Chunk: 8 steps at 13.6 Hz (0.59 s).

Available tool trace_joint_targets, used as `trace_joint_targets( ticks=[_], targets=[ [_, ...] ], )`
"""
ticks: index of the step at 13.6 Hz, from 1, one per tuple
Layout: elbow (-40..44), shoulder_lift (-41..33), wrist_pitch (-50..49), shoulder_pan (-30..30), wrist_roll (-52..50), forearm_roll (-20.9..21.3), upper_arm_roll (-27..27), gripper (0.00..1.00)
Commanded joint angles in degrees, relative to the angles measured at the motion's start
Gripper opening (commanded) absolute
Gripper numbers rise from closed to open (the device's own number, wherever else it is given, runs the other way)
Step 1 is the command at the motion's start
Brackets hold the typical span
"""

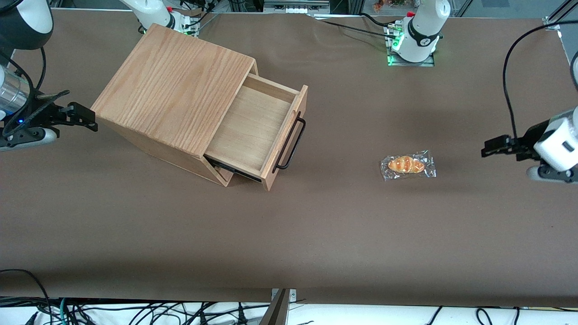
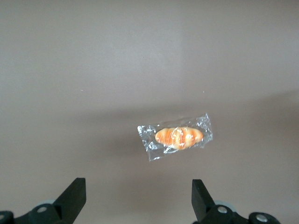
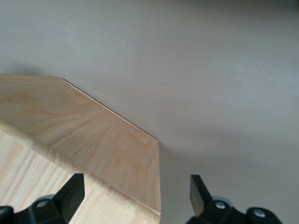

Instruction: Open top drawer with left arm

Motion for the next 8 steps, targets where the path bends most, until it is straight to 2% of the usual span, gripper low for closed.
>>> trace_joint_targets(
  ticks=[1,4,8],
  targets=[
    [-8.1,-9.5,1.7,-0.6,4.8,1.5,0.4,1.00],
    [-9.1,-13.0,-3.2,-0.7,4.7,1.6,0.4,1.00],
    [-8.9,-14.8,-3.8,-1.2,4.3,2.9,0.3,1.00]
  ],
)
